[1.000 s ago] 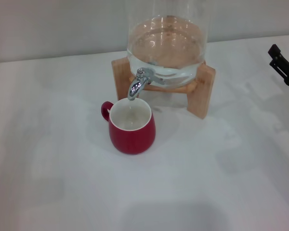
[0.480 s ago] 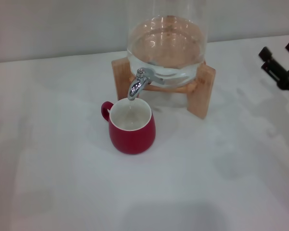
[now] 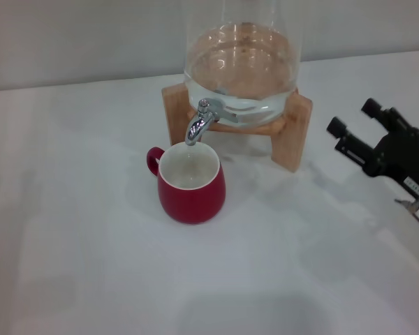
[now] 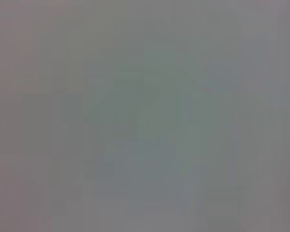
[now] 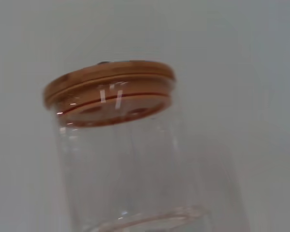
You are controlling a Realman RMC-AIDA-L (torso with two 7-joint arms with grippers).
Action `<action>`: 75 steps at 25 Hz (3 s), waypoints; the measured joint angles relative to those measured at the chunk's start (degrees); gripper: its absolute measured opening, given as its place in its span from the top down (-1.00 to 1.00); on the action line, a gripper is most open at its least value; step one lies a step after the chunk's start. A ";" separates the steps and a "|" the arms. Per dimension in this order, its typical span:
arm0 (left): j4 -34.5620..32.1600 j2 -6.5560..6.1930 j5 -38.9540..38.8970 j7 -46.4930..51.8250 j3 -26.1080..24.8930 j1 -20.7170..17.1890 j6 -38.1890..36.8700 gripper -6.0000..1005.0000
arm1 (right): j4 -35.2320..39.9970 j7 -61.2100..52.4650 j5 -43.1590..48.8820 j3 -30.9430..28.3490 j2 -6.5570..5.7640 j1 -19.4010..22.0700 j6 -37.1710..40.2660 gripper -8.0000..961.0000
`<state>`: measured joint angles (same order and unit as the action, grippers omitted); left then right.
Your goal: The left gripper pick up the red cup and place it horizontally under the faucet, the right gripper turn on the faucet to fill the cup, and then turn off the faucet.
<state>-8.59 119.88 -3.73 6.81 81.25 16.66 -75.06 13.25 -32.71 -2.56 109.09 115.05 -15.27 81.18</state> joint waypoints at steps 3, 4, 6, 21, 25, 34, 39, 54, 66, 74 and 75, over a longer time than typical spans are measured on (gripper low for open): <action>0.00 -0.01 0.14 -0.04 0.09 0.01 0.05 -0.28 | 0.06 -1.00 0.02 1.97 -0.06 0.08 0.69 -0.82; 0.00 0.00 0.17 -0.04 0.12 0.02 0.11 -0.28 | 0.10 -1.84 0.02 2.88 -0.11 0.07 1.02 -0.82; 0.00 0.00 0.18 -0.04 0.14 0.06 0.23 -0.28 | 0.12 -2.51 0.01 3.96 -0.13 0.00 1.41 -0.82; 0.81 0.07 0.95 -0.05 0.24 0.57 0.29 -0.28 | 3.87 -4.57 0.00 10.38 0.12 -2.96 0.80 -0.82; 0.83 0.09 1.00 -0.05 0.29 0.62 0.29 -0.27 | 5.91 -5.00 0.01 12.16 0.16 -3.68 -1.77 -0.82; 0.99 0.09 1.02 -0.04 0.32 0.87 0.35 -0.27 | 8.15 -5.18 0.01 14.13 0.18 -5.03 -4.71 -0.82; 2.00 0.09 1.01 -0.05 0.32 1.72 0.36 -0.27 | 8.58 -5.18 0.01 14.26 0.23 -5.86 -5.54 -0.82; 2.26 0.09 1.01 -0.05 0.31 2.06 0.36 -0.27 | 9.16 -5.17 0.01 15.33 0.37 -8.22 -6.31 -0.82; 2.26 0.00 1.01 -0.04 0.31 2.76 0.35 -0.26 | 10.44 -5.19 -0.03 16.59 0.45 -8.37 -6.40 -0.82; 2.27 -0.01 1.01 -0.05 0.31 2.80 0.35 -0.26 | 10.50 -5.94 0.01 17.34 0.44 -8.36 -6.40 -0.82; 2.27 0.00 1.01 -0.05 0.31 2.82 0.35 -0.26 | 10.55 -5.95 0.01 17.40 0.44 -8.30 -6.39 -0.82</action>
<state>-6.32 119.88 -2.73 6.76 81.56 19.48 -74.71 23.80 -38.66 -2.55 126.49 115.49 -23.57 74.79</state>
